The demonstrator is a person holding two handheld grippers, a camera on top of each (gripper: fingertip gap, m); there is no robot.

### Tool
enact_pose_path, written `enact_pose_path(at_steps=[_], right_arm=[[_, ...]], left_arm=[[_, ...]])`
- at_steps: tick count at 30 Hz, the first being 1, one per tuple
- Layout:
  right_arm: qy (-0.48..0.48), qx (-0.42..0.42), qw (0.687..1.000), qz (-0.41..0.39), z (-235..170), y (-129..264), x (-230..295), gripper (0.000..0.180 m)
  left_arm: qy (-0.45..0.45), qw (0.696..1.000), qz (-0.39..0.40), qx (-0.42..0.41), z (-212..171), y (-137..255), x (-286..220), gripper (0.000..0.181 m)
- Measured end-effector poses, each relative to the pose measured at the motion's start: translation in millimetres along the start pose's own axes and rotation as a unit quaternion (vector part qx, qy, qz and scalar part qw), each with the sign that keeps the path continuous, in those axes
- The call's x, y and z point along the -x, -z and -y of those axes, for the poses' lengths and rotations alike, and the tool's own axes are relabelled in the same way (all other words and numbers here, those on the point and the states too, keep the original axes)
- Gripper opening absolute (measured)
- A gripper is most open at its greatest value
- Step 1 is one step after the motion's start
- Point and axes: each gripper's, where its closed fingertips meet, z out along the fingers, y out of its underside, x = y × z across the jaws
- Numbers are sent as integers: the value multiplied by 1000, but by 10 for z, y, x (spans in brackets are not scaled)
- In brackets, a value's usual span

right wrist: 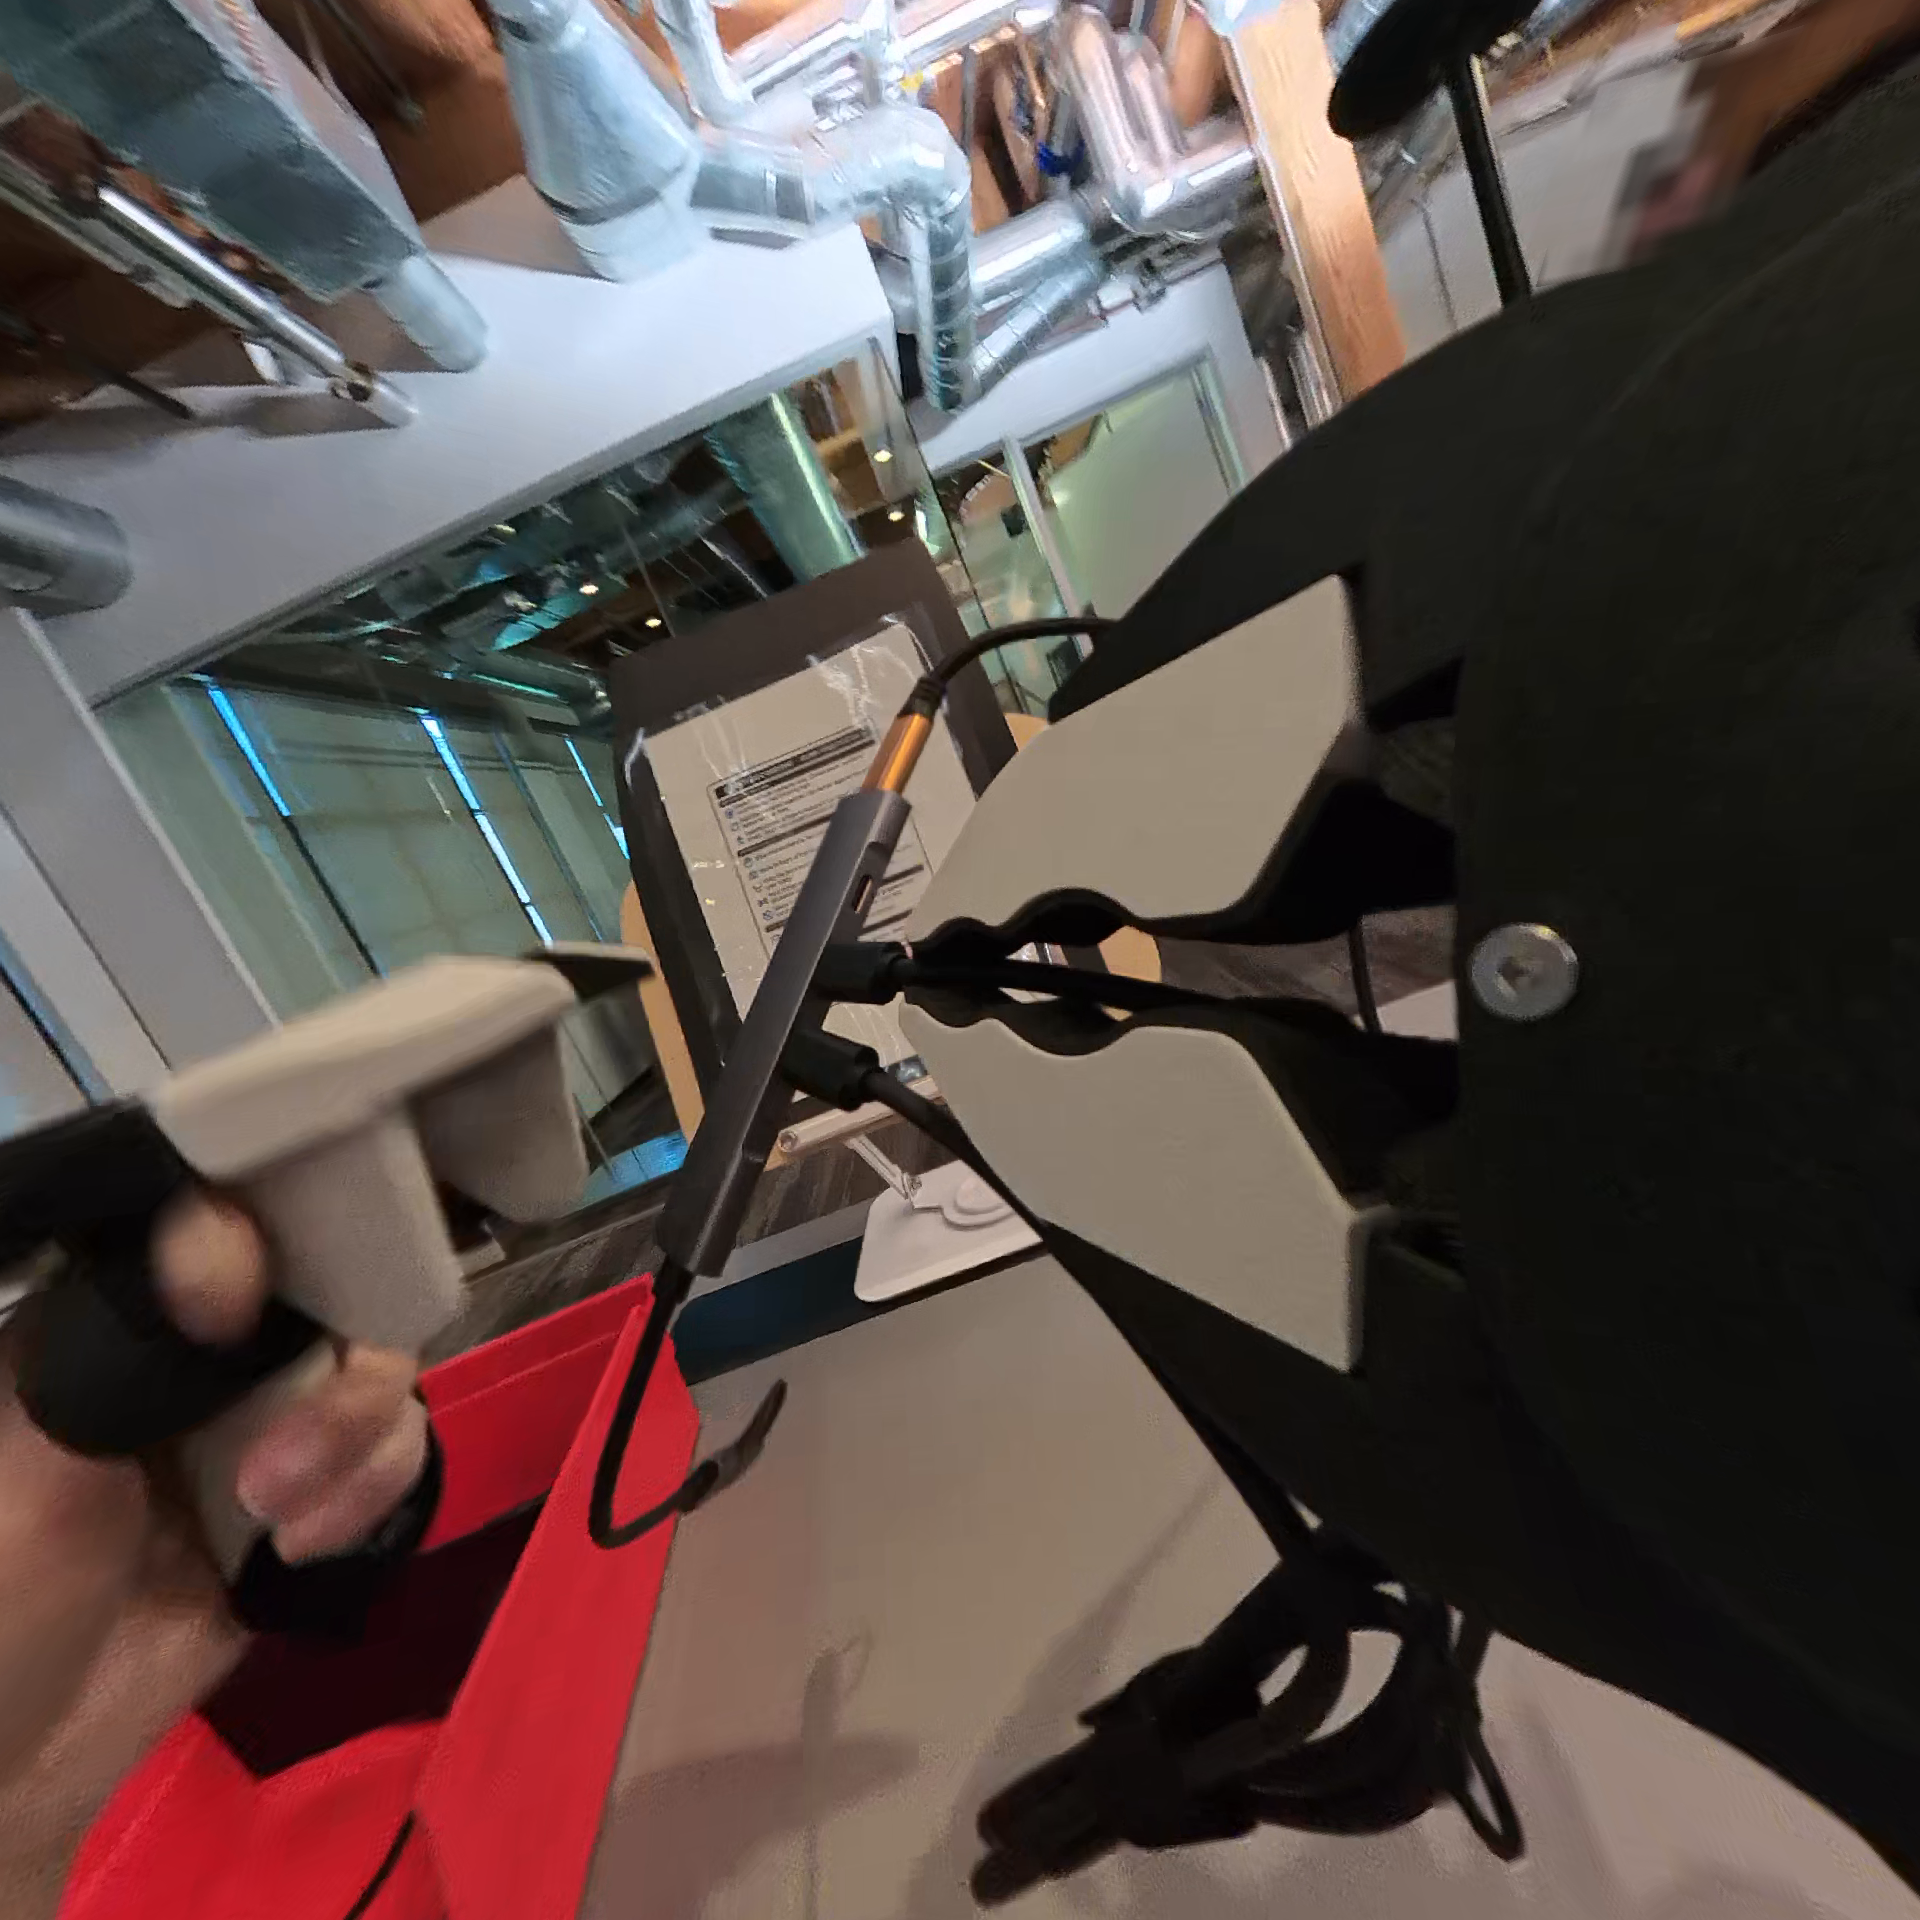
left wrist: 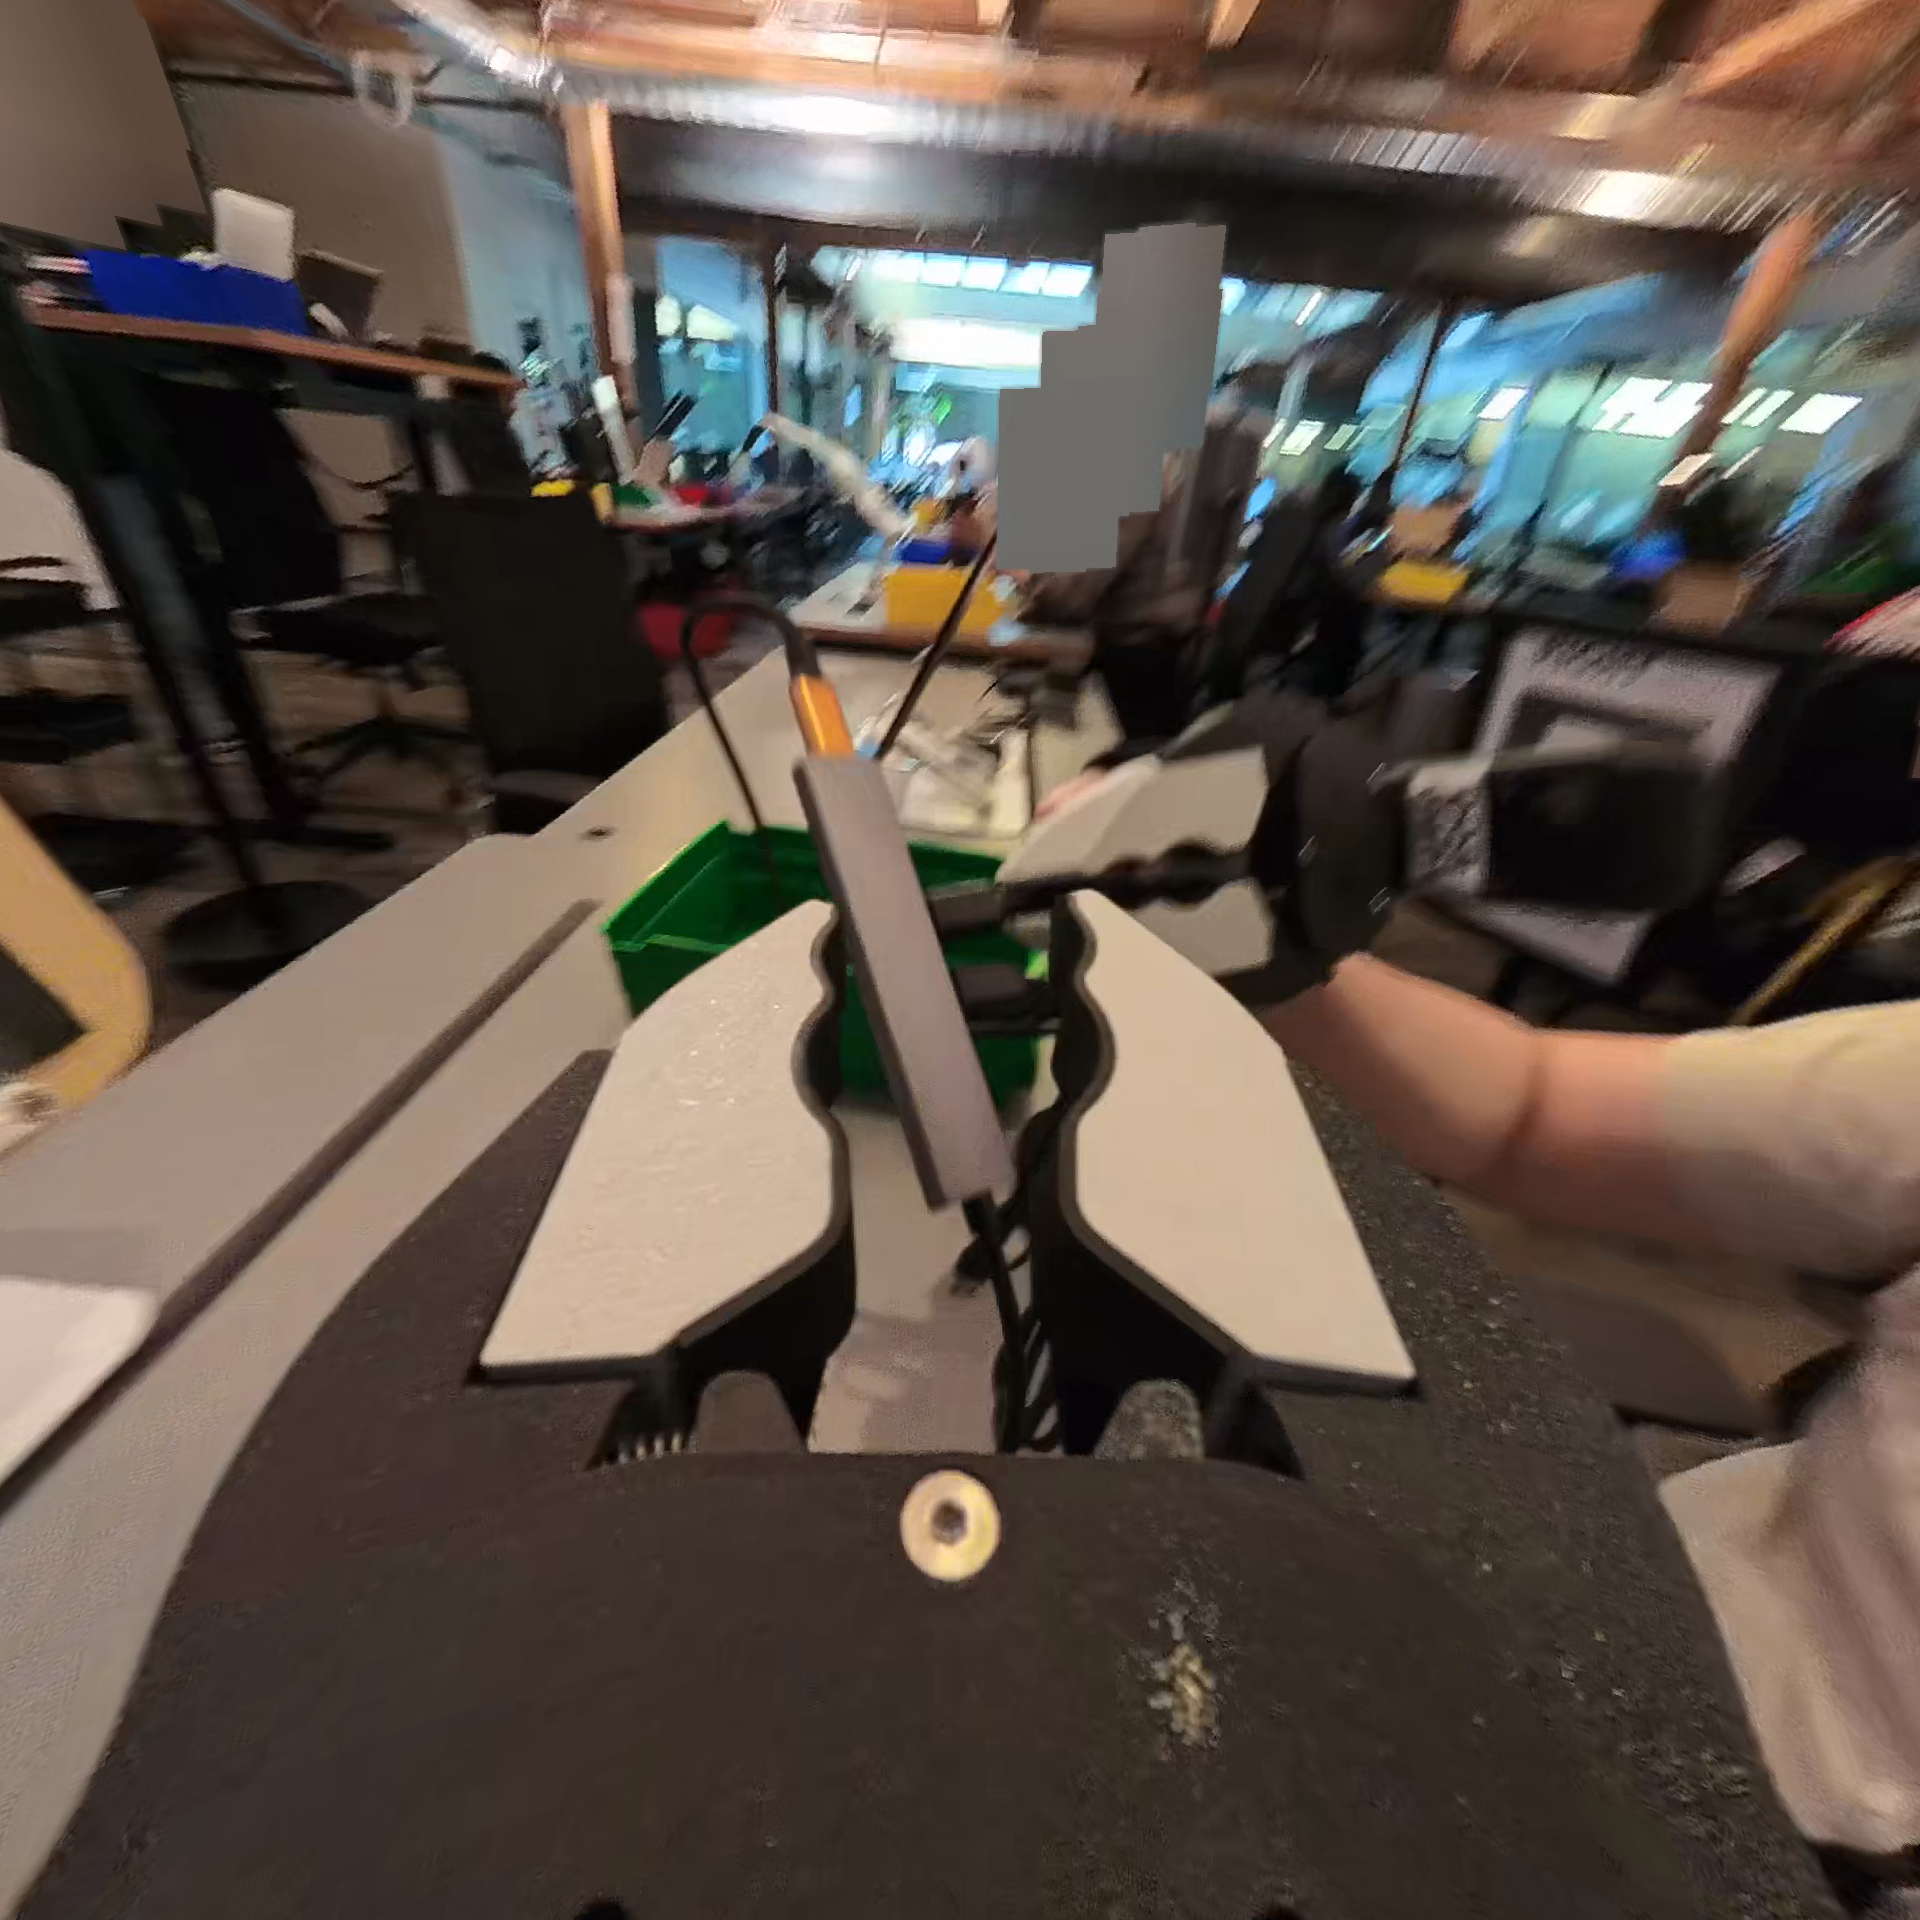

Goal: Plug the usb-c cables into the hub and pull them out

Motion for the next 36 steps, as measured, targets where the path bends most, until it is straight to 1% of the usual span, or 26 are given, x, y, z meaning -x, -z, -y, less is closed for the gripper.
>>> enact_pose_path(at_steps=[2,3,5,6,8,11,14,16,17,18,22,23,26,29,36], right_arm=[[36,-31,999,17,71,69,135,6],[52,-45,997,21,106,105,187,6],[77,-69,994,23,174,176,251,6],[86,-76,993,18,197,208,258,6],[95,-89,991,15,237,268,264,6],[98,-101,990,1,270,338,216,6],[103,-109,989,-1,291,371,212,6],[109,-113,988,-6,314,379,216,6],[112,-114,987,-3,319,376,231,6],[113,-115,987,0,323,371,245,6],[88,-130,988,13,333,392,262,6],[82,-134,987,19,333,401,275,6],[76,-121,989,26,266,398,299,6],[73,-128,989,15,271,422,306,6],[62,-119,991,20,223,395,334,6]], left_arm=[[44,998,-35,-36,102,93,-19,37],[56,997,-43,-36,91,104,-12,39],[73,995,-66,-10,-13,59,-50,44],[83,993,-87,10,-82,22,-108,44],[94,986,-132,43,-185,-32,-233,31],[101,983,-140,65,-275,-72,-252,26],[116,976,-175,66,-284,-88,-349,26],[128,971,-183,80,-335,-129,-376,23],[134,969,-191,82,-348,-144,-390,21],[142,965,-204,80,-345,-148,-417,14],[170,951,-246,74,-323,-138,-498,9],[170,950,-251,75,-323,-139,-515,9],[154,957,-233,78,-352,-180,-498,9],[159,955,-238,78,-356,-194,-515,9],[161,957,-226,87,-401,-207,-475,9]])
